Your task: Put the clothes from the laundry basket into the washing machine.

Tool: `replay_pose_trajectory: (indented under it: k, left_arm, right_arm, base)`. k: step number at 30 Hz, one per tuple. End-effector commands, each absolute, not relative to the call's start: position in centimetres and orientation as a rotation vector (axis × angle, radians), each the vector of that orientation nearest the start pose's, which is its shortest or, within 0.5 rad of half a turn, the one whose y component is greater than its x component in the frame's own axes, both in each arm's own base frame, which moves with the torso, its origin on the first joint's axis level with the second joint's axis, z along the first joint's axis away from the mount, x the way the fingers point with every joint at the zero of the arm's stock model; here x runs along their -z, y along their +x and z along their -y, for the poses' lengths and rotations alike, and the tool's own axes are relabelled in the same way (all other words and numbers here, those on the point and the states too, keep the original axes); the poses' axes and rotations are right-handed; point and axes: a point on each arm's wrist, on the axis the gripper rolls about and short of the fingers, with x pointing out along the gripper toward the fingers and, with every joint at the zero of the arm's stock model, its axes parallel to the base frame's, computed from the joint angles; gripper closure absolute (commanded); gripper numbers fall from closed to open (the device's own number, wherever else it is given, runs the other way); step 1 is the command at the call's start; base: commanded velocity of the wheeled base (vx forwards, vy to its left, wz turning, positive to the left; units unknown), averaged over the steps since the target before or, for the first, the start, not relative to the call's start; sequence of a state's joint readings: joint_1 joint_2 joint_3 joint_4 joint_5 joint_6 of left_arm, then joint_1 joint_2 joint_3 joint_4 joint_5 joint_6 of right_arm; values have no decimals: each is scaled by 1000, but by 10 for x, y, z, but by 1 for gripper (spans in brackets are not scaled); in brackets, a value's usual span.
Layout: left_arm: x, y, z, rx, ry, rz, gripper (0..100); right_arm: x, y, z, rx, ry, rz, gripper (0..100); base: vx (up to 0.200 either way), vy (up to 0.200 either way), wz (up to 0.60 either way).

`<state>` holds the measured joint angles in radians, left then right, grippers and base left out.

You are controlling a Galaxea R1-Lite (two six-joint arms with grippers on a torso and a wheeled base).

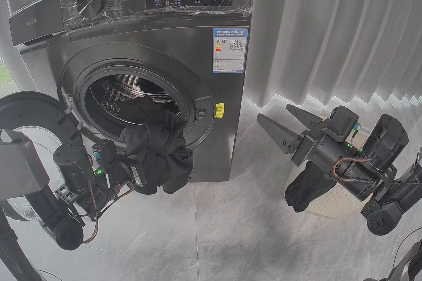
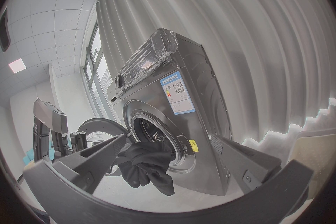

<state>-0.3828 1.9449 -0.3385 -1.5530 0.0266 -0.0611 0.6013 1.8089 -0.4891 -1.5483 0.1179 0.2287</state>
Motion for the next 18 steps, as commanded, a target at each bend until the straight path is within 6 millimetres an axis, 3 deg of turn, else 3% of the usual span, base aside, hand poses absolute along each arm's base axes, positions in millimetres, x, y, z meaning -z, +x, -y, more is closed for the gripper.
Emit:
replay_pose_trajectory:
  k: [1, 7, 18]
  left_arm:
    - [-95, 261, 105, 354, -48, -70, 100]
    - [-94, 261, 105, 354, -49, -73, 100]
    - [-93, 261, 104, 352, -52, -77, 100]
  right_arm:
    - [-164, 235, -165, -740, 273, 143, 0]
    - [-163, 236, -165, -740, 273, 141, 0]
    - [-160, 234, -163, -735, 269, 123, 0]
  base:
    - [0, 0, 0]
    - [0, 0, 0]
    - [0, 200, 0]
